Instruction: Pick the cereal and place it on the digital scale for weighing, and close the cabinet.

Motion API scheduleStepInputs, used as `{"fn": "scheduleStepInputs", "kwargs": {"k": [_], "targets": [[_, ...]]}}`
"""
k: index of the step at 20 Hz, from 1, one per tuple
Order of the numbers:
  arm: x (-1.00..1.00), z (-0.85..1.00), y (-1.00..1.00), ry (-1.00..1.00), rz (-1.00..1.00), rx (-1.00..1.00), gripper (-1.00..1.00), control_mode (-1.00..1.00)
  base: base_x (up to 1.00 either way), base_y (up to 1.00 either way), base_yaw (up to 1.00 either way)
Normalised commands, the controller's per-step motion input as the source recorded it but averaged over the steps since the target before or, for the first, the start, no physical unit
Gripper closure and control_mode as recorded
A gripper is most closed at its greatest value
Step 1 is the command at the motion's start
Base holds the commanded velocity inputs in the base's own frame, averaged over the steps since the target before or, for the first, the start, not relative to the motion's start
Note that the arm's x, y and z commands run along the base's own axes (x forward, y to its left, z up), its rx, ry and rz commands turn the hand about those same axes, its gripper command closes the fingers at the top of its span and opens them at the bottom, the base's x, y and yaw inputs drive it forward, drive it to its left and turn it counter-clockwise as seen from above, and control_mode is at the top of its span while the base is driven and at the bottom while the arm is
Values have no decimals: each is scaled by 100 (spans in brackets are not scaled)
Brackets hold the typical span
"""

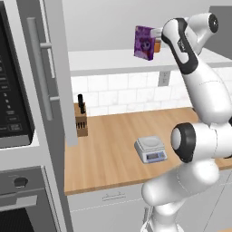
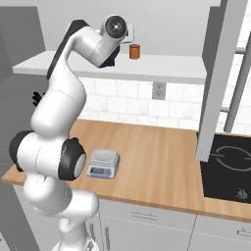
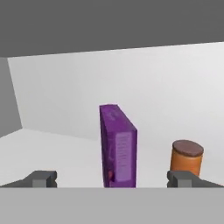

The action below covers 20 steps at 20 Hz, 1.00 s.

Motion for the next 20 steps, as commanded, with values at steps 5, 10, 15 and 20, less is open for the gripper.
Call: {"fn": "scheduleStepInputs", "kwargs": {"k": [5, 10, 15, 20], "targets": [[42, 0, 13, 0, 0, -1, -100, -100, 0, 0, 0], [49, 0, 12, 0, 0, 0, -100, -100, 0, 0, 0], [44, -6, 4, 0, 0, 0, -100, -100, 0, 0, 0], [29, -23, 29, 0, 0, -3, 100, -100, 0, 0, 0]]}}
